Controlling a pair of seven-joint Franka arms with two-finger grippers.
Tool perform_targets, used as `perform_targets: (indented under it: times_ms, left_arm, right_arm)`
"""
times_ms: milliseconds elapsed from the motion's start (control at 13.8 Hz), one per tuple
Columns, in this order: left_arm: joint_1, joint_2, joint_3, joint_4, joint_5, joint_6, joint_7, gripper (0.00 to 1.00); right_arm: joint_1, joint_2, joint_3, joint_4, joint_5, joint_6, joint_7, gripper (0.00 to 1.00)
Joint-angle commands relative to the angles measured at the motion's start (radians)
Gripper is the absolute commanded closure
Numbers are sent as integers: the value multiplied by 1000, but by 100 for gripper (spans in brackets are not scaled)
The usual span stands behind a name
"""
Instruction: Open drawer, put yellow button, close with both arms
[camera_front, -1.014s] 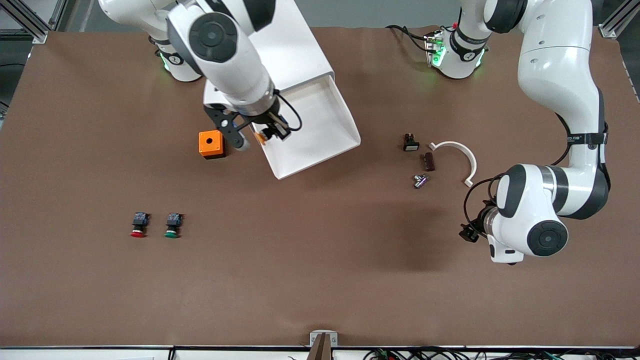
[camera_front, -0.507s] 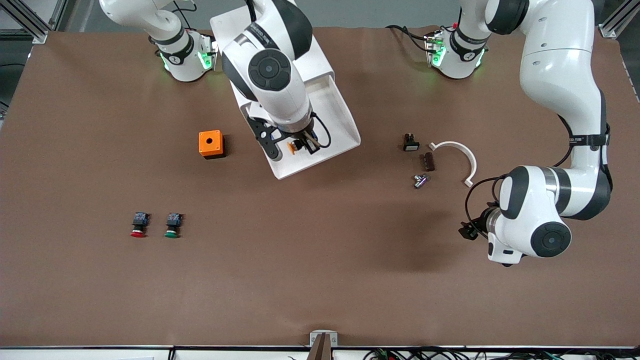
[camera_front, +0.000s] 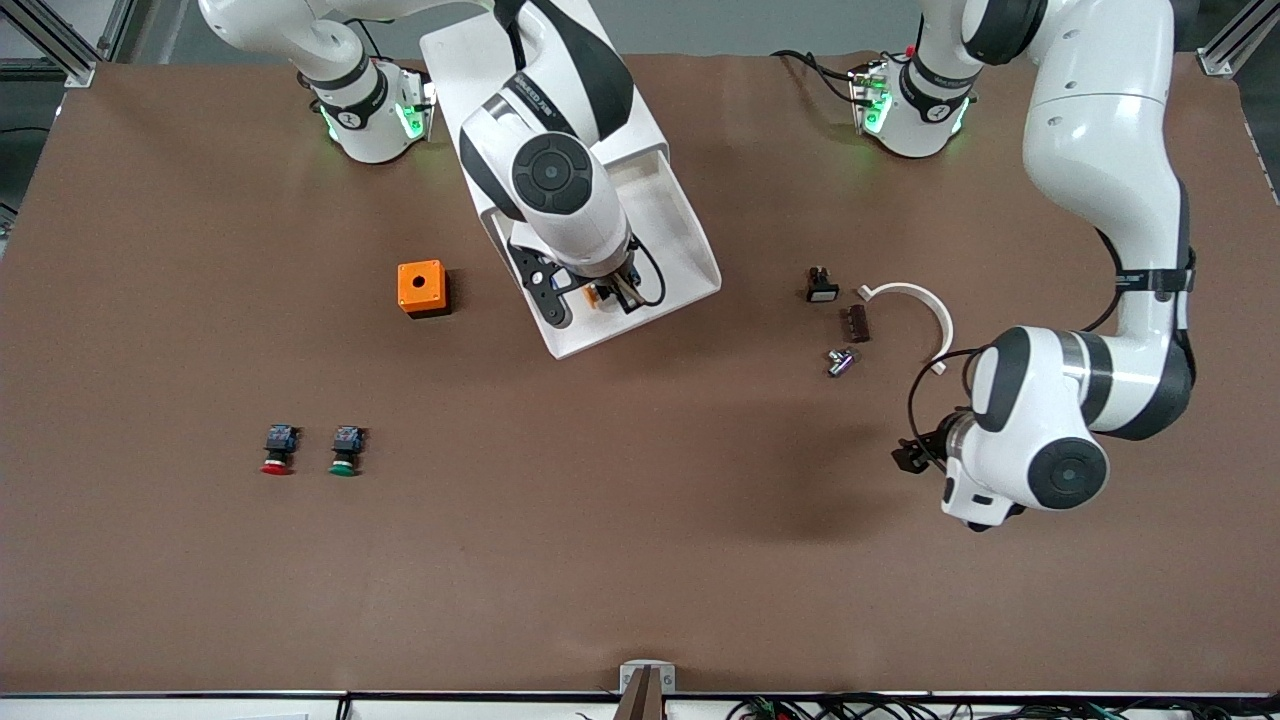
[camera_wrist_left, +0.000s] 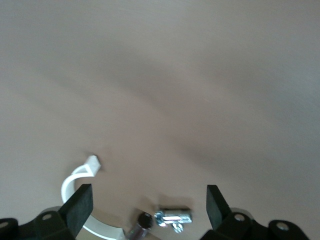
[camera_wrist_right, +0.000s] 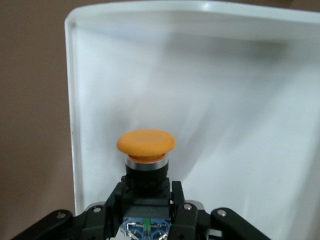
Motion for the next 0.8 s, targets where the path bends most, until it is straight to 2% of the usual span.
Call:
perform_targets:
  times_ms: [0, 145, 217, 290, 362, 435, 725]
  left_arm:
    - [-48, -20, -4, -11, 15, 17, 16, 0]
    - [-51, -22, -24, -11, 23, 25, 34, 0]
    - [-56, -25, -37, -13, 58, 33, 71, 0]
    - [-63, -34, -48, -17, 83, 33, 86, 0]
    - [-64, -43, -59, -19, 83, 33, 95, 0]
    - [-64, -52, -80, -20, 83, 33, 106, 0]
    - [-62, -115, -160, -43, 71, 26, 105, 0]
  right_arm:
    - [10, 13, -5, 4, 22, 6, 15, 88]
    - [14, 14, -5, 4, 22, 4, 15, 84]
    - [17, 14, -5, 4, 22, 1, 15, 73]
    - [19, 14, -5, 4, 22, -2, 15, 56]
    - [19, 14, -5, 4, 20, -4, 15, 5]
    - [22, 13, -5, 4, 17, -10, 15, 0]
    - [13, -39, -10, 21, 11, -137, 2, 0]
